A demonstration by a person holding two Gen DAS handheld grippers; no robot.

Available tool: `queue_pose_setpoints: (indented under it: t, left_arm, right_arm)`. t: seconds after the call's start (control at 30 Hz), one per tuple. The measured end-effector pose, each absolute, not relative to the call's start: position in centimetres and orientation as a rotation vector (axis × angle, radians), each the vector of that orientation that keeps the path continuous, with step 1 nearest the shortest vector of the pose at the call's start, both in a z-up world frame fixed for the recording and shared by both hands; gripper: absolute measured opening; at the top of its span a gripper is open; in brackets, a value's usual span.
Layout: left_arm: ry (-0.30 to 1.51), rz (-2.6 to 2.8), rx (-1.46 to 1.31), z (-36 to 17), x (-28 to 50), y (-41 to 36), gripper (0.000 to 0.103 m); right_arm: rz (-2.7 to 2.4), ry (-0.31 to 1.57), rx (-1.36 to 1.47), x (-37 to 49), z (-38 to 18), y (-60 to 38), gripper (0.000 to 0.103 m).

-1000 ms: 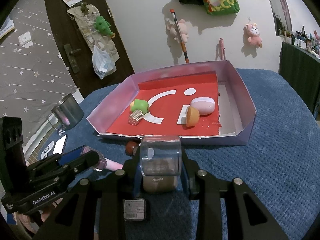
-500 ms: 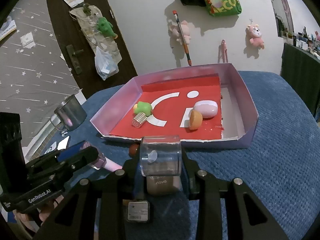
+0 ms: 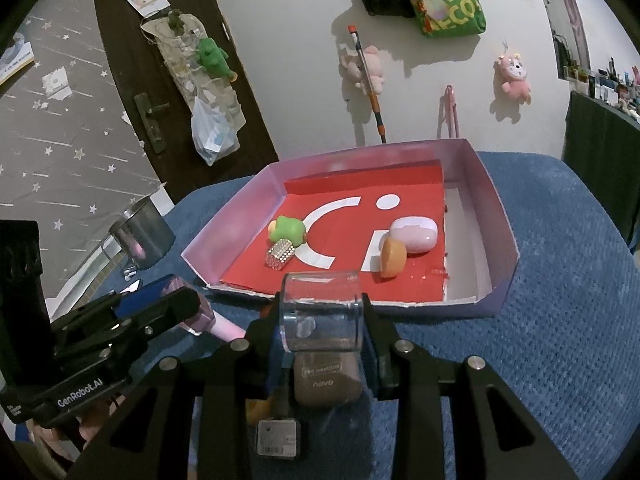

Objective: Organize rigid objects
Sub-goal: 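Carry the clear cup with the right tool while the left carries the nail polish into the box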

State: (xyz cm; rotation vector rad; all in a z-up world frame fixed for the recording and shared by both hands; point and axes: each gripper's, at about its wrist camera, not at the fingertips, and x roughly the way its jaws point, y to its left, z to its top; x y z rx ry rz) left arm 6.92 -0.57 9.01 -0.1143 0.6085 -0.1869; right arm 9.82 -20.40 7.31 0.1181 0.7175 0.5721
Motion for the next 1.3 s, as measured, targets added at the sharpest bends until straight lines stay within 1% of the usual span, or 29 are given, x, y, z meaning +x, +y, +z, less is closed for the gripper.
queue_pose_setpoints:
  t: [0.27, 0.73, 1.3]
  left_arm:
    - [0.632, -0.211, -0.135, 9.0, 9.2, 0.0, 0.036]
    - [0.644, -0.213, -0.119, 8.8, 12.5, -0.3, 0.036]
    - [0.856, -0.246, -0.123, 4.6, 18.3, -1.0, 0.034]
  right_arm:
    - [0.573, 0.741, 0.123, 11.8, 7.4, -20.5, 0.035]
    - [0.559, 0.822, 0.112, 16.2, 5.8, -19.7, 0.035]
    - [0.555, 0.945, 0.060, 19.1, 3.3, -17.8, 0.035]
